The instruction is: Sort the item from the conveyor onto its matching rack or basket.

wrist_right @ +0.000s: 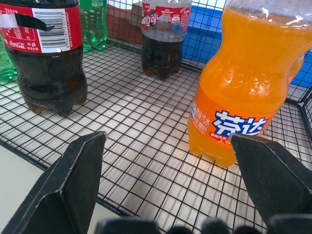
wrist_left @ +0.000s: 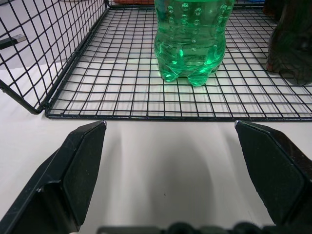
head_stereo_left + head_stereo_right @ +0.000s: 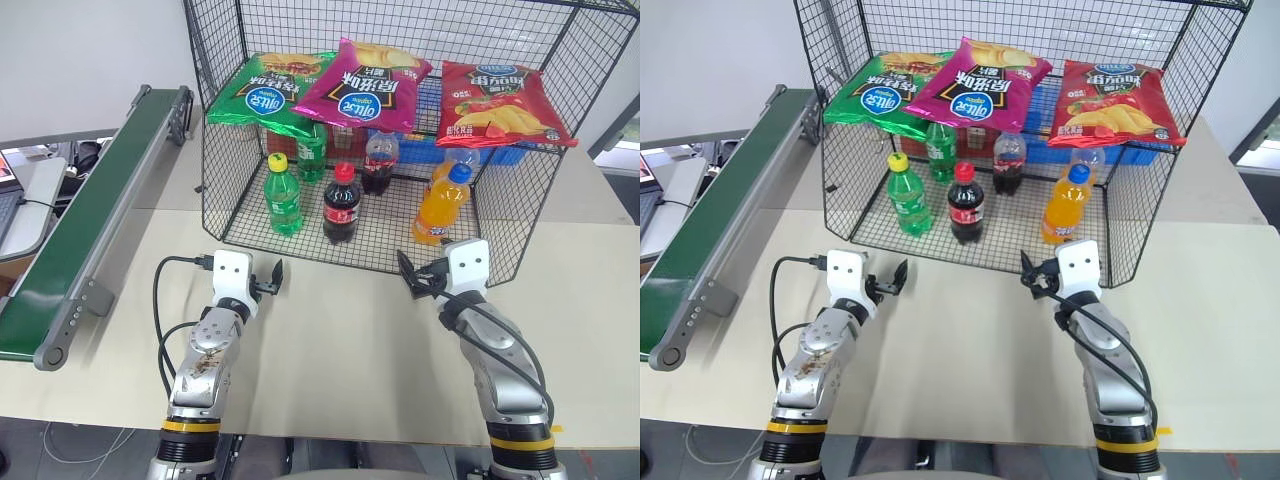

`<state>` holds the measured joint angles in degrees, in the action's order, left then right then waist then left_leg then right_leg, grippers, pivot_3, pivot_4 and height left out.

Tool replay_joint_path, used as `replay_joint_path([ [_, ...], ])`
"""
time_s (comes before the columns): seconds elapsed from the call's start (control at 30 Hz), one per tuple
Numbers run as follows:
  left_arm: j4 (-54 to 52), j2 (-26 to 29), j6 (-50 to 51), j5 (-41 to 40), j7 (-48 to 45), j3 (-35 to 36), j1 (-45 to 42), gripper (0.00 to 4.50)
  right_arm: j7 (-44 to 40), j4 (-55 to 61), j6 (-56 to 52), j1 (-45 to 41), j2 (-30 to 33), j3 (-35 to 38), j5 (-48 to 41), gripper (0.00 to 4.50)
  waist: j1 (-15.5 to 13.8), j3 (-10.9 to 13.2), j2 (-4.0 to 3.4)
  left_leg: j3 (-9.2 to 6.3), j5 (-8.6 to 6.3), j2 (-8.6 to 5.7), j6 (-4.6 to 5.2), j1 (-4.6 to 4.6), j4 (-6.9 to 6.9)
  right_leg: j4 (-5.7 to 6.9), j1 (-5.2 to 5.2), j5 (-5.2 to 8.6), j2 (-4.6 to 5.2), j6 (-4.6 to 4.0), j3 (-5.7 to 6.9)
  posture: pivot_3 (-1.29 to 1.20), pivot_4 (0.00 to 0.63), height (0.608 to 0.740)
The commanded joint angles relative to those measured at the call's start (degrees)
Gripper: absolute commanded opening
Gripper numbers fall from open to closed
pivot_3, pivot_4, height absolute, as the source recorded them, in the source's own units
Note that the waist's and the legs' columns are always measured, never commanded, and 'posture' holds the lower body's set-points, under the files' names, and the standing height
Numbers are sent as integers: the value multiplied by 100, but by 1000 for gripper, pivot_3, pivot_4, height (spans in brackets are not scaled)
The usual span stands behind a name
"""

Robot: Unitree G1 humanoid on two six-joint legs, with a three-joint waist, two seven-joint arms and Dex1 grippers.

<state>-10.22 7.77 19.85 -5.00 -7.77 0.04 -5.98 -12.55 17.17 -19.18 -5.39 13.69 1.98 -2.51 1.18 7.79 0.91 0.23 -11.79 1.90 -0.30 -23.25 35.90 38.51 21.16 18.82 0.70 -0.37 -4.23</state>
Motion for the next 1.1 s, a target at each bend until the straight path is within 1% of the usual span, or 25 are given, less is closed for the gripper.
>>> replay_joint_path([
  [0.03, -315, 79, -75, -53, -125, 10, 142, 4500, -70, 211, 112, 36, 36, 53, -81, 4462, 0, 0, 0, 0, 0, 0, 0, 0, 0, 0, 0, 0, 0, 0, 0, 0, 150, 740],
  [0.13, -586, 318, -41, -36, -333, 50, 432, 4500, -121, 256, 145, 161, -19, -99, -67, 4462, 33, -2, -1, 1, 0, 3, 0, 3, -7, -2, 0, 0, -1, 0, -2, 0, 150, 740],
  [0.27, -853, 431, -57, 358, -16, 59, 558, 4500, -308, 391, 67, 239, -17, -172, -196, 4462, 29, -2, -1, -1, 0, 4, -1, 2, -2, 0, 0, 0, 0, 0, 0, 0, 150, 740],
  [0.33, -983, 500, 72, 310, -106, 91, 599, 4500, -478, 604, -96, 310, 60, -109, -394, 4462, 33, -2, -1, 1, 0, 2, -1, 3, 0, -1, -2, 0, 2, 0, -3, 0, 150, 740],
  [0.37, -1101, 564, 185, -13, -408, 152, 643, 4500, -604, 739, -167, 363, 140, -81, -483, 4462, 29, -2, -1, 1, 0, 1, -1, 3, -1, -1, -2, 0, 2, 0, -2, 0, 150, 740],
  [0.43, -1294, 687, 300, -770, -977, 490, 762, 4500, -853, 1031, -317, 478, 314, -81, -662, 4462, 34, -2, -1, 0, -1, 3, 0, 0, -3, -3, -1, 0, 2, 1, 0, 0, 150, 740],
  [0.47, -1311, 784, 309, -1028, -1191, 674, 819, 4500, -860, 1154, -388, 511, 324, -178, -668, 4462, 43, -2, -1, 0, -1, 3, 0, -1, -5, -4, -1, 0, 2, 1, 0, 0, 150, 740],
  [0.53, -1325, 1021, 298, -1267, -1465, 944, 890, 4500, -959, 1327, -519, 522, 435, -184, -771, 4462, 85, -2, -1, 0, -1, 7, 0, 2, -5, -4, -1, 0, 2, 0, 2, 0, 150, 740],
  [0.67, -1301, 1334, 328, -1393, -1446, 1382, 774, 4500, -1273, 1203, -495, 343, 719, -25, -960, 4462, 122, -2, -1, -3, 0, 9, -1, 8, -2, -1, -3, 1, -2, 1, 4, 0, 150, 740],
  [0.73, -1280, 1437, 325, -1421, -1455, 1479, 750, 4500, -1260, 1133, -500, 233, 730, -78, -963, 4462, 130, -2, -1, -1, 0, 7, -1, 9, 0, -2, -5, 1, -2, 2, 3, 0, 150, 740],
  [0.83, -1361, 1447, 396, -1518, -1362, 1651, 745, 4500, -1211, 1014, -493, 96, 634, -208, -960, 4462, 123, -2, -1, -2, 0, 5, -1, 8, -2, -4, -4, 1, -2, 2, 3, 0, 150, 740],
  [1.03, -1575, 1552, 507, -1646, -1413, 1709, 914, 4500, -1169, 1288, -636, 196, 607, -337, -973, 4462, 114, -2, -1, -4, -1, 6, -1, 4, -3, -4, -3, 1, 4, 2, 4, 0, 150, 740],
  [1.1, -1452, 1603, 376, -1515, -1455, 1592, 863, 4500, -1132, 1206, -573, 211, 563, -351, -950, 4462, 115, -2, -1, -4, 0, 6, -1, 4, -2, -3, -4, 1, 5, 2, 5, 0, 150, 740],
])
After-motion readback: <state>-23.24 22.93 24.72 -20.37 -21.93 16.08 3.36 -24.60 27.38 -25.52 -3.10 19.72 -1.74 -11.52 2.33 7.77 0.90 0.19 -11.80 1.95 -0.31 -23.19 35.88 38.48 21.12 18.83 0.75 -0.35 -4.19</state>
